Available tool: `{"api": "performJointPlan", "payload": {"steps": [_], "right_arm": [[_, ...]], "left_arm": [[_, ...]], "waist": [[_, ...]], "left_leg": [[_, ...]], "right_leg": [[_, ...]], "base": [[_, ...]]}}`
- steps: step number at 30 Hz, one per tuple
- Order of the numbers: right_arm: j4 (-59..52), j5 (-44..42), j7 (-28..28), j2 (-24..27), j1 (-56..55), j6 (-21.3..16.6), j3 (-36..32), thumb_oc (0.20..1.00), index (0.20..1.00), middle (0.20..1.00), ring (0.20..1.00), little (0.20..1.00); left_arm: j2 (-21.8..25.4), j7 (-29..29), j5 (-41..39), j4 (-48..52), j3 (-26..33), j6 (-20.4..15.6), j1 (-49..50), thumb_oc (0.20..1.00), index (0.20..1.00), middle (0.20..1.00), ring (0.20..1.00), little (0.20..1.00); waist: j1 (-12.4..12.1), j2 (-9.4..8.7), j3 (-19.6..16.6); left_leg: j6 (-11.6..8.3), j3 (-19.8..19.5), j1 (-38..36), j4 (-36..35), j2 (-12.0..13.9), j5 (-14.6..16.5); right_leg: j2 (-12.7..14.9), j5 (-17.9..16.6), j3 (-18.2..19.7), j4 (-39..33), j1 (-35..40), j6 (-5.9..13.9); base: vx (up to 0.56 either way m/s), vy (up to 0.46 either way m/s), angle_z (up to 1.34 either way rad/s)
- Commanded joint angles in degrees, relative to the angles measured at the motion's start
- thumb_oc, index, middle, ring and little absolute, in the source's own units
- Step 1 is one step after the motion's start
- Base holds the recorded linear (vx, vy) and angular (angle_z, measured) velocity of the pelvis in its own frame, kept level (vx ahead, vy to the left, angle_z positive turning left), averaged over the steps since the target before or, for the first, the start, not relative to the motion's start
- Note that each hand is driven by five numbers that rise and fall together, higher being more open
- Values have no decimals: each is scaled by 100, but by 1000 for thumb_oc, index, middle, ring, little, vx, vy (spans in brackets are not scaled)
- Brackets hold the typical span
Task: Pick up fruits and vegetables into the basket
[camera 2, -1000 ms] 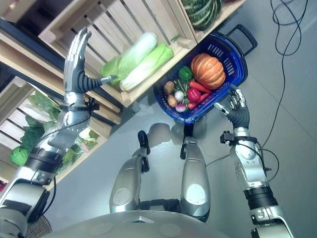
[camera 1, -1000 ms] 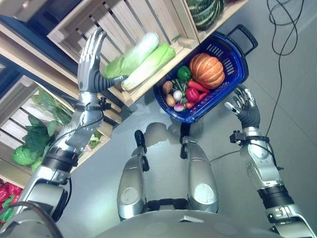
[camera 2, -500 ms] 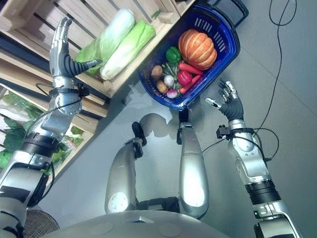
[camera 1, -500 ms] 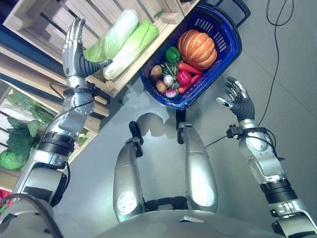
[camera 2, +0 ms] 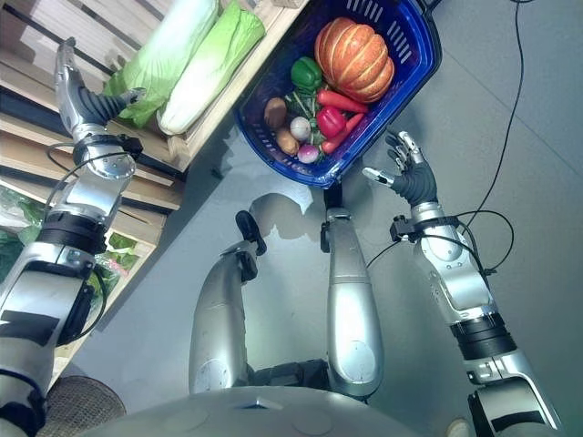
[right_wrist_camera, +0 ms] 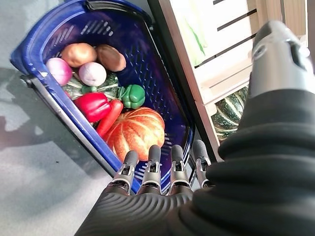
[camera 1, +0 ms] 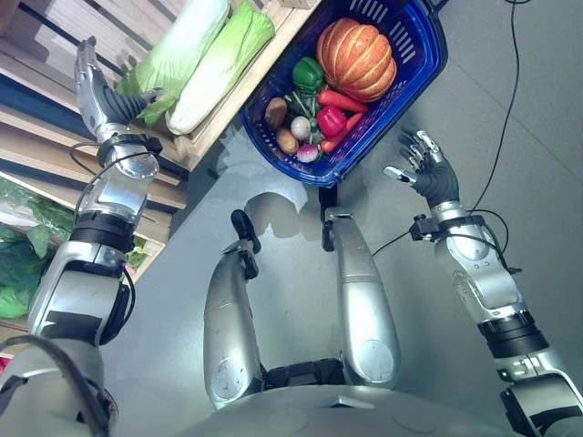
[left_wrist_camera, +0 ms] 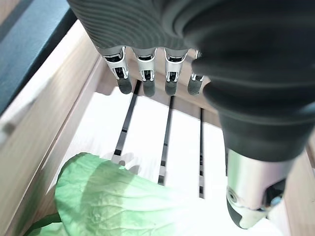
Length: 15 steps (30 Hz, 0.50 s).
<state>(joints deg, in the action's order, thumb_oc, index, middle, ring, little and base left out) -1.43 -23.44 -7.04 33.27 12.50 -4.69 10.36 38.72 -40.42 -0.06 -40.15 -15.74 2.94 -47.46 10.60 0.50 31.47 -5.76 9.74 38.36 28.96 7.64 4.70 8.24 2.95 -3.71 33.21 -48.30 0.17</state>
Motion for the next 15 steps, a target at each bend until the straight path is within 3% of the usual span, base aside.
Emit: {"api": "performJointPlan", "payload": {"steps": [1, 9, 15], "right_arm": [[-535, 171, 33, 229, -65, -128, 110, 1000, 1000, 1000, 1000, 1000], [-419, 86, -63, 250, 308, 60, 338, 1000, 1000, 1000, 1000, 1000], [-349, -38, -42, 288, 480, 195, 385, 1000, 1000, 1000, 1000, 1000]], "left_arm": [[263, -324, -94, -244, 165, 127, -106, 1000, 1000, 1000, 1000, 1000], [290, -368, -74, -518, 32, 392, -434, 1000, 1000, 1000, 1000, 1000], [347, -159, 84, -738, -268, 837, -714, 1000, 1000, 1000, 1000, 1000]], "waist": [[165, 64, -167], [160, 104, -167], [237, 175, -167]], "left_leg": [[209, 105, 429, 44, -176, 5], [232, 64, 681, 191, -225, 83], [213, 99, 773, 199, -250, 106]], "right_leg": [[-198, 700, 27, 426, -73, 277], [-167, 645, 99, 436, -325, 278], [-141, 559, 206, 373, -483, 306]], "base": [[24, 50, -1], [7, 31, 2], [11, 58, -2]]}}
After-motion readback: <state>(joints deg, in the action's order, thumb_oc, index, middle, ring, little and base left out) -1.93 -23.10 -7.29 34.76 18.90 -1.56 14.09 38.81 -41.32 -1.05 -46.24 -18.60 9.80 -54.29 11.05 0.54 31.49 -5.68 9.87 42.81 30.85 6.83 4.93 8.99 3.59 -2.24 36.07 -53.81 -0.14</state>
